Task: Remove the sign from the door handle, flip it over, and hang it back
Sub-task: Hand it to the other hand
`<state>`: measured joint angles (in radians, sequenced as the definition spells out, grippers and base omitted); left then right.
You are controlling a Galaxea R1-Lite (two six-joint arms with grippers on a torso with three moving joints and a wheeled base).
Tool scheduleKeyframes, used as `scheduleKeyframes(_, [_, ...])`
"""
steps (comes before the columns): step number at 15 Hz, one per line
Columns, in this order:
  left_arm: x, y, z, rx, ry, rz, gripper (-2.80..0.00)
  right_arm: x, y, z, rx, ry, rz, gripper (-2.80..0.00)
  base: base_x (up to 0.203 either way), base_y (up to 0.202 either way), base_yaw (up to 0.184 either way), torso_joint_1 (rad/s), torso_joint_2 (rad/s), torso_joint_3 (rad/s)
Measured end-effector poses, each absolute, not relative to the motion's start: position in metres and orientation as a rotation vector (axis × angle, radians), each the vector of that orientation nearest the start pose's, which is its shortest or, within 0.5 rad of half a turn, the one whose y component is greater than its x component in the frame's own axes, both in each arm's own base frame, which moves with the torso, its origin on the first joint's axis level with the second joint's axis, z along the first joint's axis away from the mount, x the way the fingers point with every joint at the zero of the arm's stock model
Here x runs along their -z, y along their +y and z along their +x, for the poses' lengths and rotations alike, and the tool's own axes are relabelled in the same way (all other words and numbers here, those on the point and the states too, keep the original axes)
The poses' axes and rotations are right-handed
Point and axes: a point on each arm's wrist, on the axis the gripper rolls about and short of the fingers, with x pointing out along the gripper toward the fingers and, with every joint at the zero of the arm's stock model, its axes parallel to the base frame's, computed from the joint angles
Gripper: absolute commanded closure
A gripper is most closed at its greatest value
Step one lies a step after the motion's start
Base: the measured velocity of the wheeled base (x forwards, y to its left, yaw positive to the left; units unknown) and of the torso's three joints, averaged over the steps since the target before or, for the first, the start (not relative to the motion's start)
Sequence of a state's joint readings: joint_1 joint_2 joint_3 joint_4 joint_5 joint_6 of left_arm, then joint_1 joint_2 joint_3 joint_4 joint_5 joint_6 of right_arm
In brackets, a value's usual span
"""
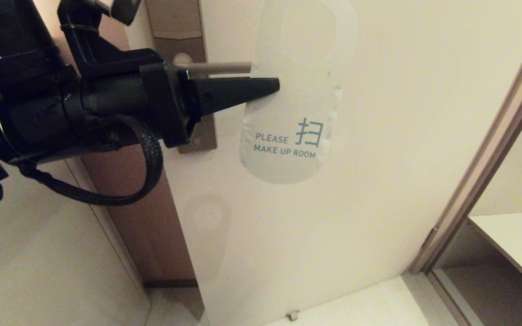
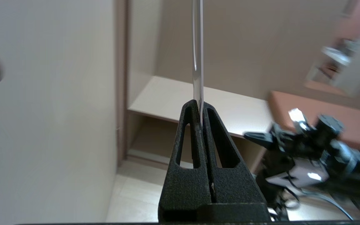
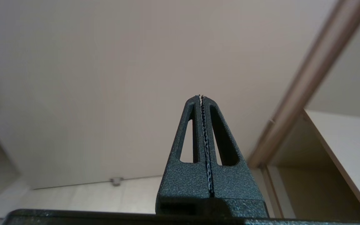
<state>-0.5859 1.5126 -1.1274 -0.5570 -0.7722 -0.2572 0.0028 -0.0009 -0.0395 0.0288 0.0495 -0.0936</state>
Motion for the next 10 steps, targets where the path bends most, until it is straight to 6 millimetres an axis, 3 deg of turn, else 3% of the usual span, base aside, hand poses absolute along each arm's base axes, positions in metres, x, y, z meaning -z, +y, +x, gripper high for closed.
scheduleKeyframes(6, [-0.321,-0.155,0.216,1.459,-0.012,-0.177,0.0,-0.11,0.004,-0.037,-0.166,-0.01,-0.092,0.0,0.0,0.0,0.0,0.0,0.0,0.0])
scheduleKeyframes(10, [-0.32,-0.155,0.216,1.461,-0.011,-0.176,0.0,-0.149,0.005,-0.025,-0.242,-0.004,-0.09,0.0,0.0,0.0,0.0,0.0,0.0,0.0])
